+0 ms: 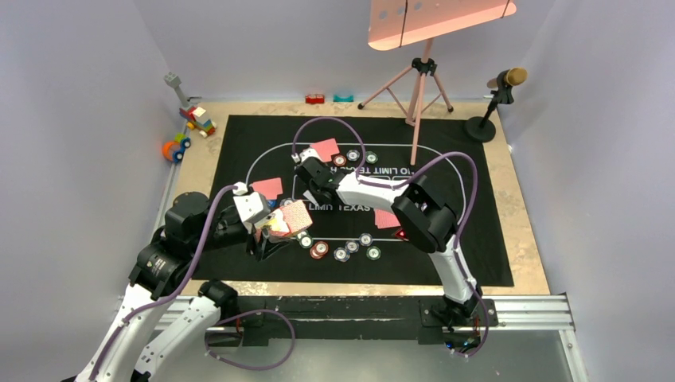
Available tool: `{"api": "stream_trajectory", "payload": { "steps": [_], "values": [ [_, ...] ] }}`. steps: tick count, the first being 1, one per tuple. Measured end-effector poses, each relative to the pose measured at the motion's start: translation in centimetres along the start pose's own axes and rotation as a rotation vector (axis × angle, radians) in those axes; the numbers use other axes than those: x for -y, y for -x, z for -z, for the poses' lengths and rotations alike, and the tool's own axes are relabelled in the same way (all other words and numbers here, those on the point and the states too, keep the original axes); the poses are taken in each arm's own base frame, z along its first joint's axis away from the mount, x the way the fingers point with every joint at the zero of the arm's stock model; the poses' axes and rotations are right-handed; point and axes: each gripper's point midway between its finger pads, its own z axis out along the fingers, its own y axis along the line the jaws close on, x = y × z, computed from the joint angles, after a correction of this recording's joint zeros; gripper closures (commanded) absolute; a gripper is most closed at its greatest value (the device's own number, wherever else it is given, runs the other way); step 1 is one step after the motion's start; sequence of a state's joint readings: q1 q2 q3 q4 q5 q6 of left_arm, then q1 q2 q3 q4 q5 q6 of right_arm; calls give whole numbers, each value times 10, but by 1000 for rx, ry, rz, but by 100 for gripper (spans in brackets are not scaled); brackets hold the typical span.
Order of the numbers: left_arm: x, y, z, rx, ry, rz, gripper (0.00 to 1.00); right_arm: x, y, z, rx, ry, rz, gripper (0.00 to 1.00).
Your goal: Distribute texas hold em gaming equipment
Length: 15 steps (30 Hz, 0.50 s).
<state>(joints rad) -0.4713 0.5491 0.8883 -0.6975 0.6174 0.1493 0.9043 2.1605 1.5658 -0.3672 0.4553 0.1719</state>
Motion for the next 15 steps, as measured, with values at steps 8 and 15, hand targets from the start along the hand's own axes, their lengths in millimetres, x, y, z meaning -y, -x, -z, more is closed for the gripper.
{"api": "stream_trajectory", "payload": {
  "steps": [8, 15],
  "values": [
    [0, 0, 0, 0, -2, 0, 97, 9, -3, -1, -7, -3, -23, 52],
    [1, 1, 1, 5, -4, -3, 92, 12, -3, -1, -10, 11, -33, 26]
  ]
}}
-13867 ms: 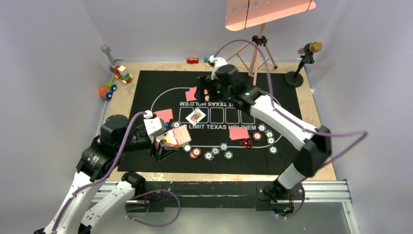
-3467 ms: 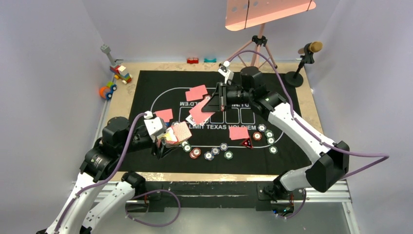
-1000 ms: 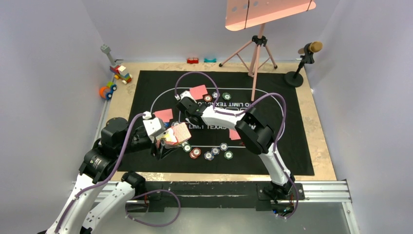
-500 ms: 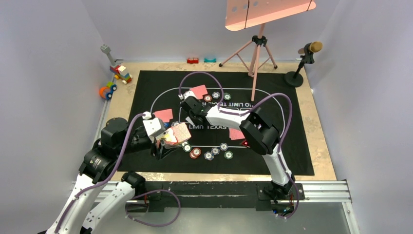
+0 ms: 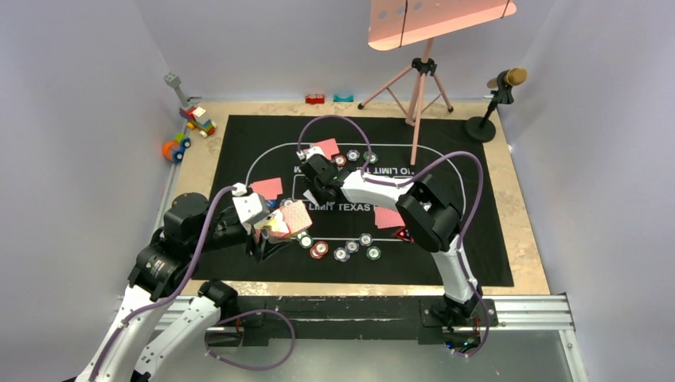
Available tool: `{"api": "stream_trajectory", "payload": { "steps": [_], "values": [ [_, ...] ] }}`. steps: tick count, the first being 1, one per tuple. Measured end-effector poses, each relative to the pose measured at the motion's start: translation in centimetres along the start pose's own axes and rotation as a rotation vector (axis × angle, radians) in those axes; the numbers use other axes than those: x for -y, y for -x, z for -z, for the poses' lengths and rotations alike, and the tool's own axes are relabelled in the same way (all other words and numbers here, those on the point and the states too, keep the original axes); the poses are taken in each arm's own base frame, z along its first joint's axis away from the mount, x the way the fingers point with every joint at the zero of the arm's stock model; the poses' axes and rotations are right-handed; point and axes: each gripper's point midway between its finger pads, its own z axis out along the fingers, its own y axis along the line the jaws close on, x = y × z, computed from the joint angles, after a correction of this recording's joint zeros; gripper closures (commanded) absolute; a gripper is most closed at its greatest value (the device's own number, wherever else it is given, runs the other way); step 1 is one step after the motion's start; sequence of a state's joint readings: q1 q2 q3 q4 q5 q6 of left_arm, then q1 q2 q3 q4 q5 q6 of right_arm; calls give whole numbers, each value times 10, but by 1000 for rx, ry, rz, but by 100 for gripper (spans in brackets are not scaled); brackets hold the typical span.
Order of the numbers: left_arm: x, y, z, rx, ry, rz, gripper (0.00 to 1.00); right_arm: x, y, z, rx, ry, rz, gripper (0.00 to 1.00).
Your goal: Distribute texas hold em gaming equipment
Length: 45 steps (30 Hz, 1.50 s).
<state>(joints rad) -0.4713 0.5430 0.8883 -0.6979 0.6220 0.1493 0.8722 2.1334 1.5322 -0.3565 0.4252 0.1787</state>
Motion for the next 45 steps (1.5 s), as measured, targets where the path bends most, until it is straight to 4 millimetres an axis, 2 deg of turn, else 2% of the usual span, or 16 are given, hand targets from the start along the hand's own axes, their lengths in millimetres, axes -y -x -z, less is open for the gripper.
{"api": "stream_trajectory", "payload": {
  "steps": [2, 4, 8, 14, 18, 20, 25, 27, 29, 32, 41, 45],
  "values": [
    [0, 0, 0, 2, 0, -1, 92, 2, 0, 2, 1, 4, -6, 15],
    [0, 0, 0, 2, -2, -1, 92, 4, -1, 4, 3, 17, -16, 12],
    [1, 0, 0, 2, -3, -1, 92, 6, -12, 11, -15, 50, -28, 10],
    [1, 0, 0, 1, -3, 0, 92, 3, -17, 14, -33, 98, -44, 12],
    [1, -1, 1, -4, -4, 3, 93, 8, -20, 31, -73, 144, -58, 9],
    [1, -1, 1, -5, -4, 3, 93, 15, -10, 50, -57, 169, -78, 9],
    [1, -1, 1, -4, -3, 0, 94, 60, 52, 126, 135, 205, -192, 8],
    [1, -1, 1, -4, -3, -1, 94, 75, 71, 154, 209, 221, -233, 8],
    [1, -1, 1, -4, -3, -1, 97, 80, 80, 175, 250, 264, -265, 6],
    [-1, -2, 1, -6, 5, -5, 99, 72, 83, 204, 263, 393, -313, 5],
    [-9, -4, -3, -23, 30, 1, 100, 17, 89, 302, 288, 894, -420, 2],
    [-10, -6, -5, -34, 30, 4, 100, -16, 87, 326, 254, 1037, -398, 2]
  ]
}}
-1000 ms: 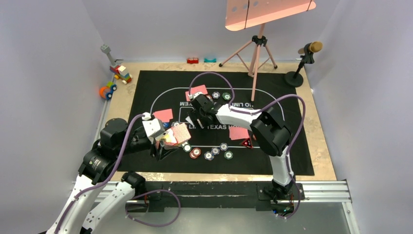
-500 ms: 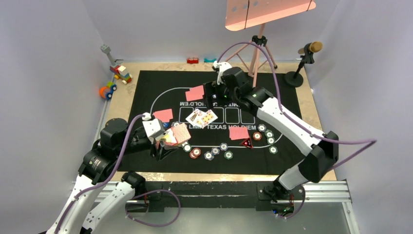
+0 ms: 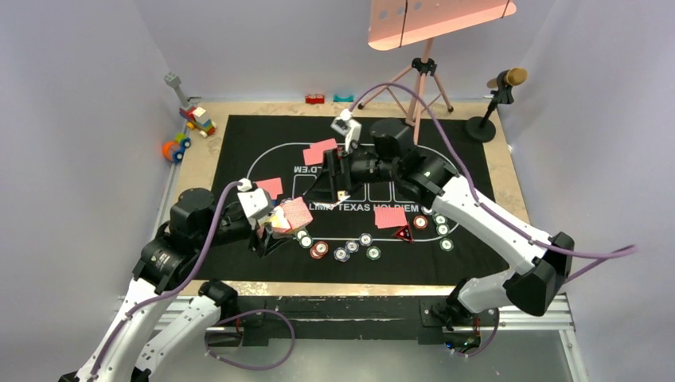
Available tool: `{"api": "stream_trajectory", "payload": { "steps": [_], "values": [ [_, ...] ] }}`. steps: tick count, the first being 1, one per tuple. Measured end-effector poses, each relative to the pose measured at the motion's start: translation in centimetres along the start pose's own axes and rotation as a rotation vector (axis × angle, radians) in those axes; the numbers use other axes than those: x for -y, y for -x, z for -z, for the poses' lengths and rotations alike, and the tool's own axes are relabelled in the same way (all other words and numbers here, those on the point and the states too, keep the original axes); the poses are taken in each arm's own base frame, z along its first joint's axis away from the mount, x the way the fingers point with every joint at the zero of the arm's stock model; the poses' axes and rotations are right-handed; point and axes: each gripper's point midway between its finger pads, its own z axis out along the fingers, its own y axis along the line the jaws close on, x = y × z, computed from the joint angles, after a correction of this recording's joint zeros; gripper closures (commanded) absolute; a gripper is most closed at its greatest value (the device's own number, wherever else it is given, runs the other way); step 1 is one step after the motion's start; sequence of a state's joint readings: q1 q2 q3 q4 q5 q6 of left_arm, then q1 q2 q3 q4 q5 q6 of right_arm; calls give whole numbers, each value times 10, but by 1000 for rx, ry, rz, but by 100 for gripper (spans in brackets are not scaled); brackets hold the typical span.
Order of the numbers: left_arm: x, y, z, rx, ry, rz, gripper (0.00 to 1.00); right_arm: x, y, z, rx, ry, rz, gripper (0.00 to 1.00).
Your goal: Distribute texas hold em gaming equipment
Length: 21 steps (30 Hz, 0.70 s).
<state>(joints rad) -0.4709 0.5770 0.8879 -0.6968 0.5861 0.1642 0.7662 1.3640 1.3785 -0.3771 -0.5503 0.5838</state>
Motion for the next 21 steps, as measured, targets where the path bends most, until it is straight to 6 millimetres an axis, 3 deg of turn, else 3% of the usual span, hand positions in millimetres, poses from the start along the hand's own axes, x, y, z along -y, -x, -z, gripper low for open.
{"api": "stream_trajectory", "payload": {
  "steps": [4, 8, 16, 21],
  "values": [
    [-4, -2, -3, -12, 11, 1, 100, -15, -23, -18, -81, 70, -31, 2],
    [-6, 2, -4, 0, 15, -7, 100, -11, -38, -24, -120, 83, -80, 2],
    [-7, 3, -5, 2, 14, -8, 100, -21, -37, -28, -112, 151, -109, 2],
    [-7, 2, -6, -2, 13, -5, 100, -20, -40, -41, -124, 186, -154, 2]
  ]
}}
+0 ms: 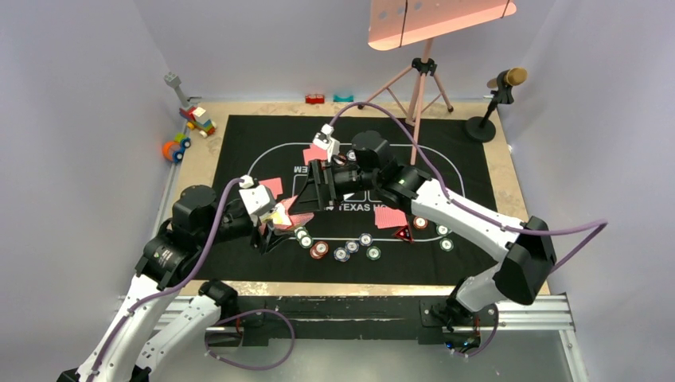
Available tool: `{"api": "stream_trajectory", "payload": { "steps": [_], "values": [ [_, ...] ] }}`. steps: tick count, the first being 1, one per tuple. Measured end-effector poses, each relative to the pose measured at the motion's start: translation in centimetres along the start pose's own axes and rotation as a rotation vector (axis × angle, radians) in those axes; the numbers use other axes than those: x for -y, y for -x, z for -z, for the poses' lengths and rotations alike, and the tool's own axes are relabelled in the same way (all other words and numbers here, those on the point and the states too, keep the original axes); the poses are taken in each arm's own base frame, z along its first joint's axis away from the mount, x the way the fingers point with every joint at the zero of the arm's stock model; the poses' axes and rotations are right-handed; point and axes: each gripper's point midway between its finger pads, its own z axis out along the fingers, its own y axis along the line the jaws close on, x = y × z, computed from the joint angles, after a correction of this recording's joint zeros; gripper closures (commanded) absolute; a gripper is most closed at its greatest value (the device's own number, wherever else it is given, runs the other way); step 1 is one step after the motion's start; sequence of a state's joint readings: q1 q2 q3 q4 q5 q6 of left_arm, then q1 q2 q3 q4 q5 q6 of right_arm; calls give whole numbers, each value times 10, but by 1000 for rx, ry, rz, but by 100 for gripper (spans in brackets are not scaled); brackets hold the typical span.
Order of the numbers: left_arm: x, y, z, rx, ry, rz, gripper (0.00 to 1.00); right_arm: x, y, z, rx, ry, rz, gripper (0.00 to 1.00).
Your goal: Distribute texas hold em gaming equipment
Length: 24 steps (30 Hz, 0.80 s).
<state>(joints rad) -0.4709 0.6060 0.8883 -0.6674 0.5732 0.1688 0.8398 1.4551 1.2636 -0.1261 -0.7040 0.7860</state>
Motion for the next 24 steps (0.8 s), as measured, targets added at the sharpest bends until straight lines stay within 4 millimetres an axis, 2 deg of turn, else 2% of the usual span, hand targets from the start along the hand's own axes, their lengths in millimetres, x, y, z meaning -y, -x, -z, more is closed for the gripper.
{"api": "stream_trajectory", "payload": {
  "steps": [3, 6, 10, 18, 24],
  "values": [
    [0, 0, 0, 0, 0, -3, 100, 9, -3, -10, -13, 1, -31, 2],
    [0, 0, 0, 0, 0, -6, 100, 17, -8, -15, -30, -8, -65, 13],
    [0, 0, 0, 0, 0, -6, 100, 18, -10, -16, -41, -1, -81, 23],
    [0, -1, 0, -2, 0, -5, 100, 18, -12, -16, -48, 4, -81, 32],
    [0, -2, 0, -5, -2, -3, 100, 22, -9, -9, -40, 0, -83, 35]
  ]
}}
